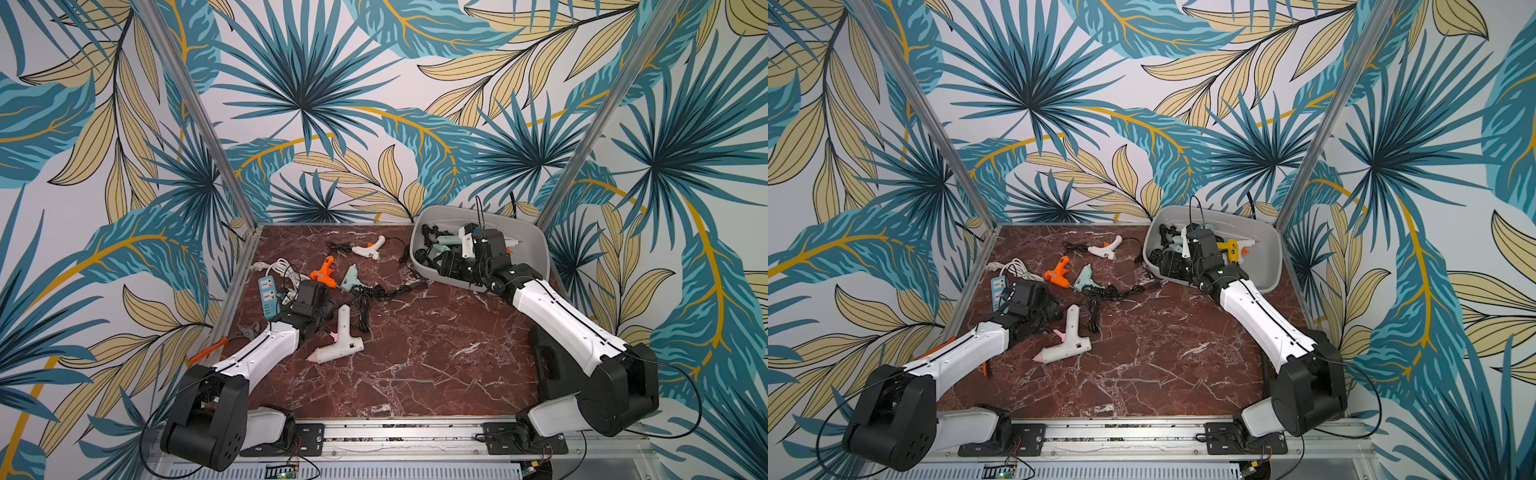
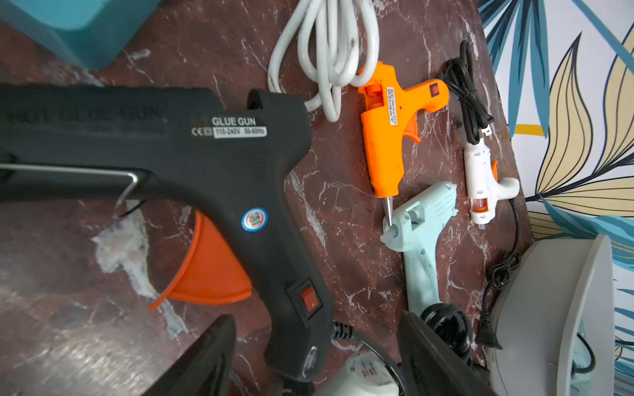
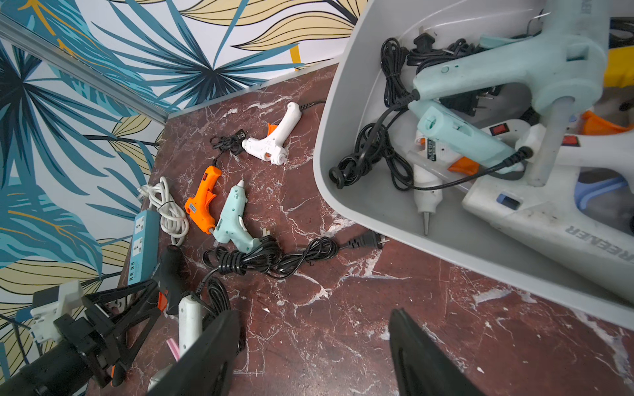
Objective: Put the hot melt glue gun into the storage box
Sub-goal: Pick up the hot melt adhesive gun from the center of the board.
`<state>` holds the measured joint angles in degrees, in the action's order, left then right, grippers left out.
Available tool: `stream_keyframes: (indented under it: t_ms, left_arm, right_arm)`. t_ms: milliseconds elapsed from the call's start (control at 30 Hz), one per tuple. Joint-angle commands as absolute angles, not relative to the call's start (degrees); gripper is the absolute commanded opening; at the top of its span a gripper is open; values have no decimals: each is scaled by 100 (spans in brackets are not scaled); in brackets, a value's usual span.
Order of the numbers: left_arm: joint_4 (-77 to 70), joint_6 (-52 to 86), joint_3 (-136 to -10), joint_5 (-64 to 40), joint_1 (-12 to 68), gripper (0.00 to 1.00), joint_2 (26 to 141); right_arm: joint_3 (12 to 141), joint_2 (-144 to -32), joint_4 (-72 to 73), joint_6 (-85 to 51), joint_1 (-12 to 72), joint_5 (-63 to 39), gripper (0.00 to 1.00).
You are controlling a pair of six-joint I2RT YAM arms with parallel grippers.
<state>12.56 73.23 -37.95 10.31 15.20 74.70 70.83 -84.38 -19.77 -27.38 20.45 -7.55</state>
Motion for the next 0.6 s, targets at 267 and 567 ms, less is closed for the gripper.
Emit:
stream_keyframes:
  t_ms: [267,567]
  left_arm:
    - [657,8139,-3824,1193,1653,72,8281]
    - [231,8323,-3813,1266,1646,55,8787]
  right_arm:
    - [7158,-8611,-1960,-2846,2032,-1037,73]
    - [7073,-8723,-1833,-2948,2038,-1142,73]
